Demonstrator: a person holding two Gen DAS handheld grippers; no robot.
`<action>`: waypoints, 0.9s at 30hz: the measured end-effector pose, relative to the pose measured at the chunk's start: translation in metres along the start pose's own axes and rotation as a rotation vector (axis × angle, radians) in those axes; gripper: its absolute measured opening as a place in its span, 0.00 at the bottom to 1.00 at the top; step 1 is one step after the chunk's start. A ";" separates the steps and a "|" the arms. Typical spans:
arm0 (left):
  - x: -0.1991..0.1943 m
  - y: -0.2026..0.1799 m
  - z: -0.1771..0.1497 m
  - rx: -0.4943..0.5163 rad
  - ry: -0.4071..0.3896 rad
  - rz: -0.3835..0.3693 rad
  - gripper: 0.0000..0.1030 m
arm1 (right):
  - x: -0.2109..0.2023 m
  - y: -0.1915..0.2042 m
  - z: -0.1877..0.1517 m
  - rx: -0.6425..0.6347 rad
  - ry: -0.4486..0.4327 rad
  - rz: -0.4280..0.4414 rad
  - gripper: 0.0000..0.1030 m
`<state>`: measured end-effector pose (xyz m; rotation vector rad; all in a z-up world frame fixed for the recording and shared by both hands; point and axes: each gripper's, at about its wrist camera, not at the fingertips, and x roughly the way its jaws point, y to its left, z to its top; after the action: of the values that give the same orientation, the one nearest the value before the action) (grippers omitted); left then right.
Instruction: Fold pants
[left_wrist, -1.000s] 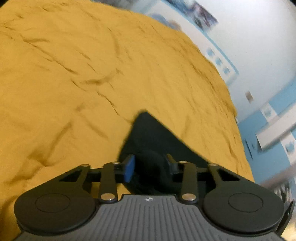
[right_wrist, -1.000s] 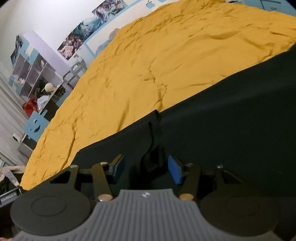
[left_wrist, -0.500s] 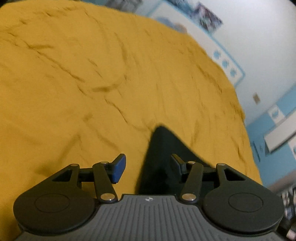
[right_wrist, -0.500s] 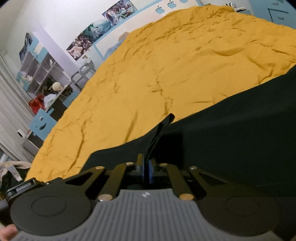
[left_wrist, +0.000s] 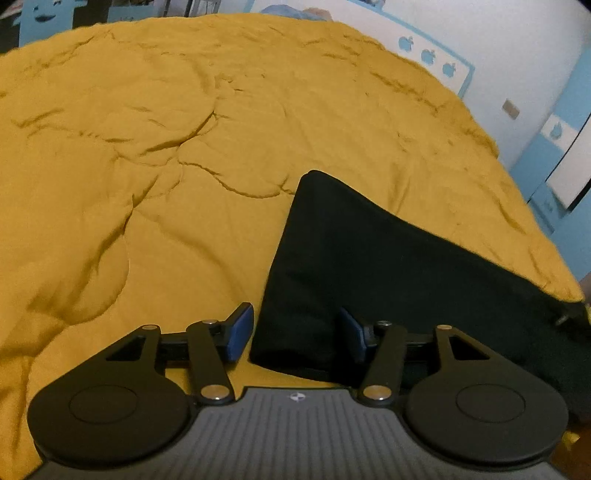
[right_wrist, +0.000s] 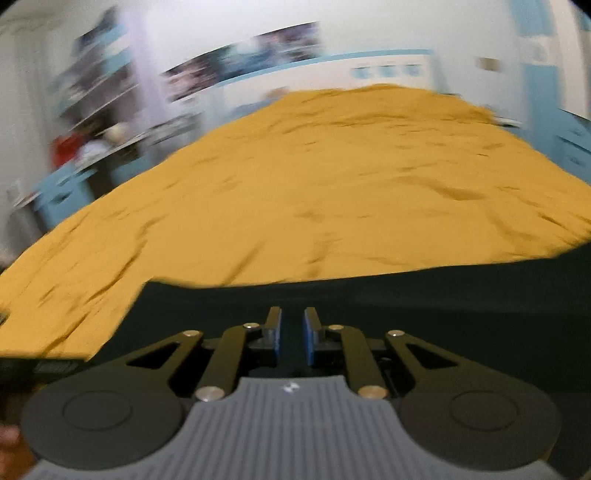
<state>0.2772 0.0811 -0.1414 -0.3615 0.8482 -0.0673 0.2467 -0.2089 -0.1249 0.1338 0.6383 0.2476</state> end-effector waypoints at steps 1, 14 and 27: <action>0.000 0.005 -0.003 -0.012 -0.004 -0.015 0.63 | 0.009 0.002 -0.006 -0.023 0.051 -0.016 0.12; 0.000 0.009 -0.012 -0.007 -0.052 -0.047 0.66 | -0.124 -0.181 -0.012 0.321 -0.030 -0.237 0.21; 0.001 0.012 -0.013 -0.020 -0.052 -0.057 0.67 | -0.197 -0.378 -0.071 1.016 -0.236 -0.367 0.36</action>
<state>0.2675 0.0886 -0.1537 -0.4050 0.7881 -0.1014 0.1220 -0.6218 -0.1444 0.9961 0.4906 -0.4654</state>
